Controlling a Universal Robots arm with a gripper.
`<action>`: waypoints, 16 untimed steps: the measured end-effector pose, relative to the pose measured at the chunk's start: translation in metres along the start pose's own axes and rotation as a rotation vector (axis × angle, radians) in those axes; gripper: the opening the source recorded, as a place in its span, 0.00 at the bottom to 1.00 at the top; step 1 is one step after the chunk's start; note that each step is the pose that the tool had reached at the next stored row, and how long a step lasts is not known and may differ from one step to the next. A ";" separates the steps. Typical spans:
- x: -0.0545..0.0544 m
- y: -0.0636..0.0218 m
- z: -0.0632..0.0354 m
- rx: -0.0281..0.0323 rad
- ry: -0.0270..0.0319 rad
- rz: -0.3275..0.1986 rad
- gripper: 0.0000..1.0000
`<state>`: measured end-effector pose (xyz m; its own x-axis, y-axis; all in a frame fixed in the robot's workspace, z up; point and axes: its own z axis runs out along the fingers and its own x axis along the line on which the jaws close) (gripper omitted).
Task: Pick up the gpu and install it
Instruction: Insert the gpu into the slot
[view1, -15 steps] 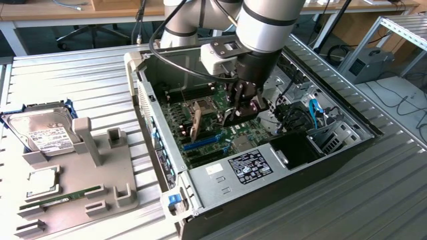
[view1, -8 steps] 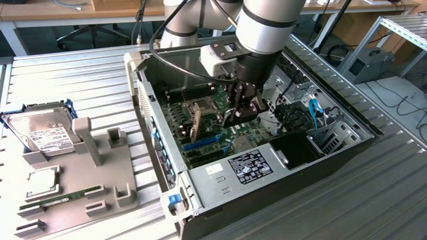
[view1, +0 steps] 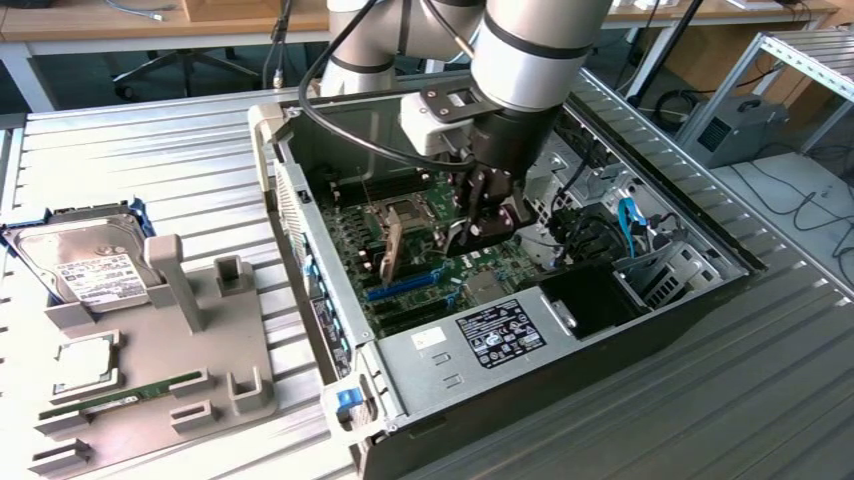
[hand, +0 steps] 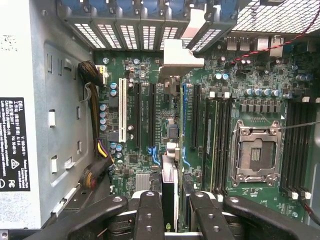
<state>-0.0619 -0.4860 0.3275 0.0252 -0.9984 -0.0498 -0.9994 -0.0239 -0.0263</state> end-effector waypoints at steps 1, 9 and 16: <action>0.000 0.0000 0.0003 0.0000 -0.0001 0.000 0.26; 0.001 0.0004 0.0019 0.0000 0.0000 0.000 0.26; 0.002 0.0007 0.0037 0.0000 0.0000 0.000 0.26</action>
<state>-0.0625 -0.4874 0.3237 0.0252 -0.9984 -0.0499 -0.9994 -0.0239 -0.0263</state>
